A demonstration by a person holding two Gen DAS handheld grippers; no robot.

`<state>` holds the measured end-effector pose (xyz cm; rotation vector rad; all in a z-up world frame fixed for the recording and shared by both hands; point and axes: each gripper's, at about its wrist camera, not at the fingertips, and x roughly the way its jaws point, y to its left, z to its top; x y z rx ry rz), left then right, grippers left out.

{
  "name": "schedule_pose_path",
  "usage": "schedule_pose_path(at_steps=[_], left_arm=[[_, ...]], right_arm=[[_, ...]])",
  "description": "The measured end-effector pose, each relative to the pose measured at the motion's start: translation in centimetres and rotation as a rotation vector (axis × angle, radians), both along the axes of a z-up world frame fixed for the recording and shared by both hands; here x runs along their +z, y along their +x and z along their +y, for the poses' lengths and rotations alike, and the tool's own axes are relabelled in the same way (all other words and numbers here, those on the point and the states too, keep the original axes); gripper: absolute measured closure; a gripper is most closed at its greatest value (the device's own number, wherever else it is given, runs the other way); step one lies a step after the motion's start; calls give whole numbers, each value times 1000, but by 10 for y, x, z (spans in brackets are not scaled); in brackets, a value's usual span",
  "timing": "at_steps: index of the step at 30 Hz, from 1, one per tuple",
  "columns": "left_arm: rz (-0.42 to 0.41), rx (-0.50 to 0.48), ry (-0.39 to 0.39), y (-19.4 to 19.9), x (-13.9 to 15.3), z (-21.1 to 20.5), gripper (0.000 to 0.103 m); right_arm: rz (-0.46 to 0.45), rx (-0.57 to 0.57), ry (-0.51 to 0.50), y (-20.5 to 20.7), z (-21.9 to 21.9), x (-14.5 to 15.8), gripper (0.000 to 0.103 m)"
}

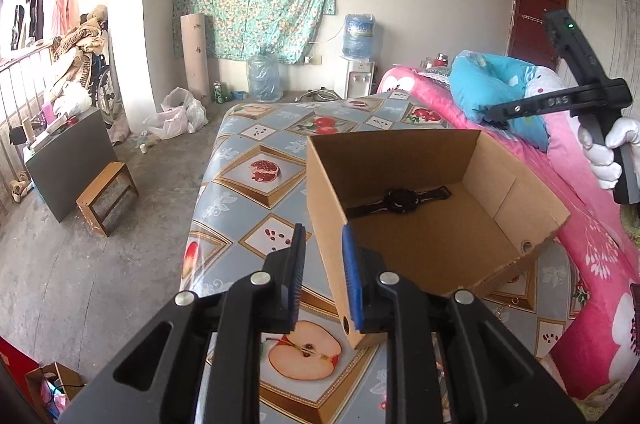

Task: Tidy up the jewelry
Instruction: 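Move both tools back toward the remaining bracelets on the table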

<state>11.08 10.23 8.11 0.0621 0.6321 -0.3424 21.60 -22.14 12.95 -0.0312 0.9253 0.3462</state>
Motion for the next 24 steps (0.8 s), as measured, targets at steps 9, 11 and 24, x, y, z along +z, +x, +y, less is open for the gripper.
schedule_pose_path(at_steps=[9,11,24], left_arm=[[84,-40,68,-50,-40,-26,68],[116,-49,90,-57,-53,-33,66],[263,-50,246,-70,-127,-67,62]], right_arm=[[17,-151,131,-122,-34,-38,65],[52,-185,140,-136,-30,-73,64],[145,-235,28,-199,23,-158,58]])
